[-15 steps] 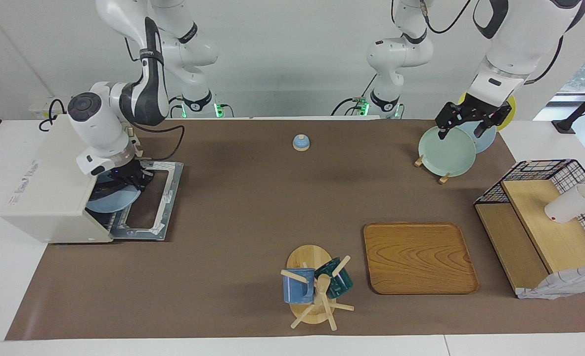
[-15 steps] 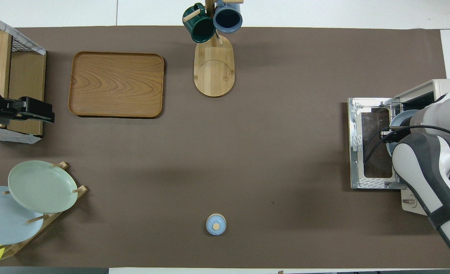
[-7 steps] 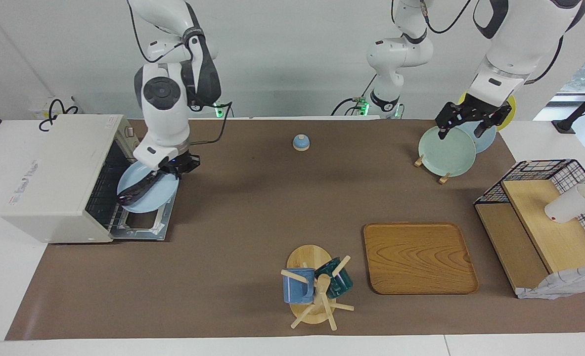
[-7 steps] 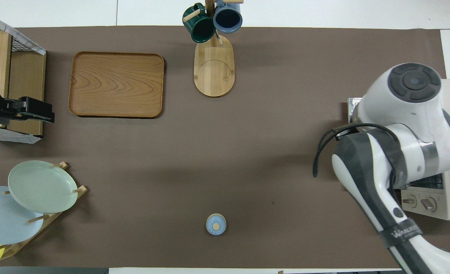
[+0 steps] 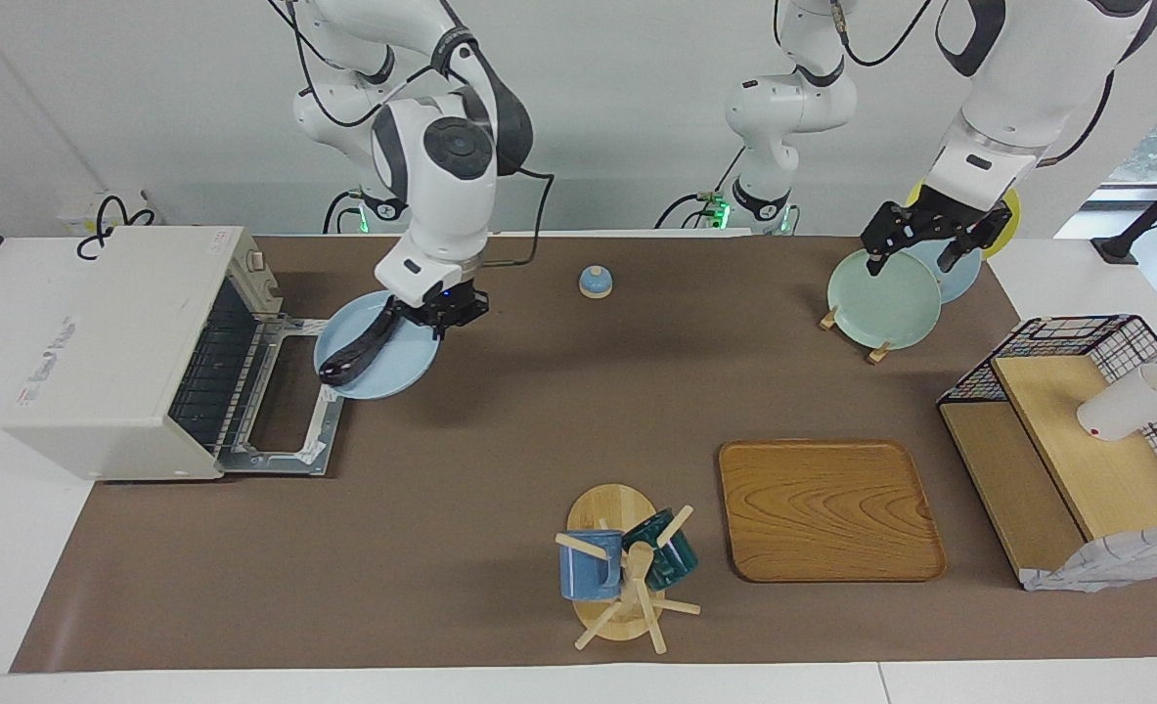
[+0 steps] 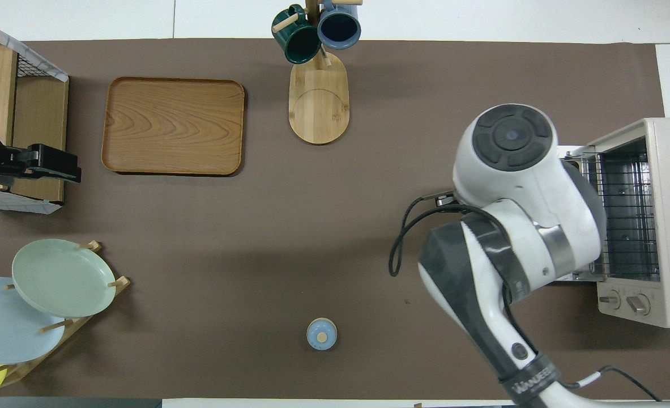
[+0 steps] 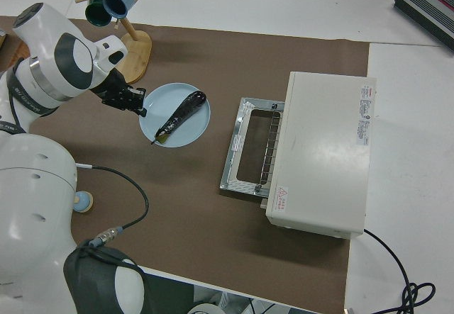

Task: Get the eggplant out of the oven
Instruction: 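Pull the plate with eggplant out of the oven with the right gripper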

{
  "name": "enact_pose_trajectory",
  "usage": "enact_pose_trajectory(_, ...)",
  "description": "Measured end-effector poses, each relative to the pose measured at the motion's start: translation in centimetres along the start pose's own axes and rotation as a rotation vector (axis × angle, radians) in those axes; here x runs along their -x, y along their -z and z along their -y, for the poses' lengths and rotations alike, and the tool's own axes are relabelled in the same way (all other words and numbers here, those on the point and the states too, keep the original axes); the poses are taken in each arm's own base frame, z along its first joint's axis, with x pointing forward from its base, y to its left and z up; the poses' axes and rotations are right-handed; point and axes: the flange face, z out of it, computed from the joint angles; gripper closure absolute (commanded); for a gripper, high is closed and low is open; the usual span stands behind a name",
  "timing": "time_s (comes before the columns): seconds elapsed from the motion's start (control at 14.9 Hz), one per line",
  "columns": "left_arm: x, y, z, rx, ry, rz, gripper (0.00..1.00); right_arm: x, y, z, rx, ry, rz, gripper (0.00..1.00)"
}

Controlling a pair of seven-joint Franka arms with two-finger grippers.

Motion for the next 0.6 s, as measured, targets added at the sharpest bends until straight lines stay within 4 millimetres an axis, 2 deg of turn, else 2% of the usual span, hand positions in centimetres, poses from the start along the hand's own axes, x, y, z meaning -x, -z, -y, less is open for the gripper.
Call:
enact_pose_trajectory(0.13,0.0,0.0,0.0,0.0,0.0,0.0,0.0,0.0,0.5,5.8,0.021,-0.027,-0.003,1.0)
enact_pose_trajectory(0.4,0.0,0.0,0.0,0.0,0.0,0.0,0.0,1.3,0.0,16.9,-0.003,-0.082,-0.039,1.0)
enact_pose_trajectory(0.47,0.0,0.0,0.0,0.0,0.0,0.0,0.0,1.4,-0.2,18.6,-0.032,-0.096,-0.047,1.0)
enact_pose_trajectory(0.6,0.0,0.0,0.0,0.0,0.0,0.0,0.0,0.8,-0.7,20.5,-0.129,-0.135,-0.063,1.0)
